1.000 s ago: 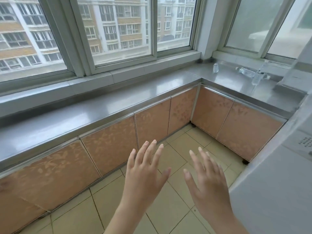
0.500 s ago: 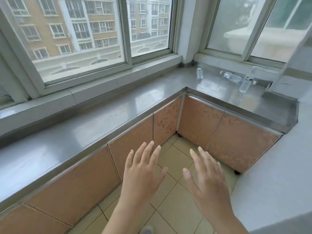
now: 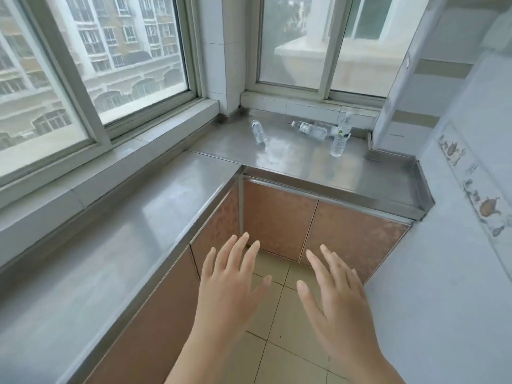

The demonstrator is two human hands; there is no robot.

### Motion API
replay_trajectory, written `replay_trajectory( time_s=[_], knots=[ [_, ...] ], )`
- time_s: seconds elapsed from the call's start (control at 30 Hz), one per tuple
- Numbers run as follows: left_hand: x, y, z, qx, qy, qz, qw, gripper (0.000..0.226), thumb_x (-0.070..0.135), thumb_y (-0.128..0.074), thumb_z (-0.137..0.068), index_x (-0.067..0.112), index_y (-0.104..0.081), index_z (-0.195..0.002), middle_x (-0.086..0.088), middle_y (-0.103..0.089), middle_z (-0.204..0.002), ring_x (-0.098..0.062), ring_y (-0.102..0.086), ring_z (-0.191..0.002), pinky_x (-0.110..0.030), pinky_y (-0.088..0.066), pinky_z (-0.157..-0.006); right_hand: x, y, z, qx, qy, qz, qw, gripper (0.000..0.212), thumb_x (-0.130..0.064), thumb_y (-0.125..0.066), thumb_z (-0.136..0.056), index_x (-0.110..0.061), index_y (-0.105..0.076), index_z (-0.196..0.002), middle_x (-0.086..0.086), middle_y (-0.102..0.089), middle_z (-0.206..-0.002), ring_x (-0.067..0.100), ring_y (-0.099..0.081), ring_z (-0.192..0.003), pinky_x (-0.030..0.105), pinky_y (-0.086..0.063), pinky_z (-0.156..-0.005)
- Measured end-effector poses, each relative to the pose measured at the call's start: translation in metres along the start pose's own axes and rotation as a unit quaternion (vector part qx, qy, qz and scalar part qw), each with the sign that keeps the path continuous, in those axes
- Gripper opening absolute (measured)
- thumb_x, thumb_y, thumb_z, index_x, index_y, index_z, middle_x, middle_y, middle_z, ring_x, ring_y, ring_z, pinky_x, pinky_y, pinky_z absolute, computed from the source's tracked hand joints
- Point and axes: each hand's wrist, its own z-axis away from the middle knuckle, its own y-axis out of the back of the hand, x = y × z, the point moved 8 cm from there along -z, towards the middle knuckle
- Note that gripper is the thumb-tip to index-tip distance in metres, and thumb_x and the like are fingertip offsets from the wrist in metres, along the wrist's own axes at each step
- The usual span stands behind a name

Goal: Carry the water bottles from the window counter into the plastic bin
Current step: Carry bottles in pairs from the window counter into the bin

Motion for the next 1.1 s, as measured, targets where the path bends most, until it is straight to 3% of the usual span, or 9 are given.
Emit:
replay_trajectory(
  time_s=[0.33,0.47,0.63,0.97,1.1],
  knots=[
    [0.016,-0.105,-0.192,-0.030,-0.021,0.021,0.999,0.058,0.056,-0.042,-0.089,0.021,-0.062,-0.131,0.000,-0.058,-0.141,-0.021,-0.051,-0.134,-0.041,-0.024,-0.111,0.087,-0.031,-0.199,-0.007,-0.029,0.010,1.000,0.061,-0.055,-0.021,-0.091,-0.030,-0.036,-0.145,-0.004,-0.027,-0.156,0.016,-0.022,-0.143,0.041,-0.014,-0.116],
    [0.025,-0.130,-0.266,-0.027,-0.026,0.024,0.999,0.059,0.056,-0.042,-0.088,0.021,-0.062,-0.131,0.000,-0.057,-0.142,-0.021,-0.051,-0.134,-0.041,-0.025,-0.111,0.117,-0.028,-0.274,-0.001,-0.030,0.021,0.999,0.060,-0.054,-0.026,-0.091,-0.027,-0.040,-0.143,0.001,-0.034,-0.153,0.021,-0.029,-0.140,0.046,-0.025,-0.114],
    [0.030,-0.165,-0.347,-0.037,-0.036,0.021,0.998,0.058,0.056,-0.042,-0.087,0.022,-0.063,-0.129,0.000,-0.060,-0.138,-0.021,-0.054,-0.131,-0.046,-0.040,-0.108,0.153,-0.034,-0.351,0.004,-0.046,0.035,0.998,0.059,-0.053,-0.027,-0.092,-0.026,-0.042,-0.141,0.001,-0.037,-0.151,0.022,-0.032,-0.136,0.042,-0.027,-0.112],
    [0.037,-0.267,-0.526,-0.044,-0.087,0.072,0.993,0.056,0.055,-0.044,-0.087,0.019,-0.065,-0.125,-0.004,-0.062,-0.136,-0.026,-0.057,-0.128,-0.049,-0.045,-0.103,0.230,-0.065,-0.512,0.033,-0.120,0.053,0.991,0.061,-0.054,-0.028,-0.090,-0.023,-0.045,-0.139,0.005,-0.041,-0.148,0.023,-0.034,-0.134,0.043,-0.030,-0.109],
    [0.051,-0.302,-0.590,-0.058,-0.105,0.088,0.989,0.057,0.055,-0.043,-0.087,0.018,-0.064,-0.125,-0.004,-0.062,-0.135,-0.026,-0.057,-0.128,-0.048,-0.045,-0.103,0.272,-0.073,-0.566,0.033,-0.178,0.008,0.983,0.057,-0.046,-0.049,-0.091,-0.024,-0.038,-0.143,0.001,-0.039,-0.150,0.020,-0.034,-0.138,0.040,-0.032,-0.109]
  ],
)
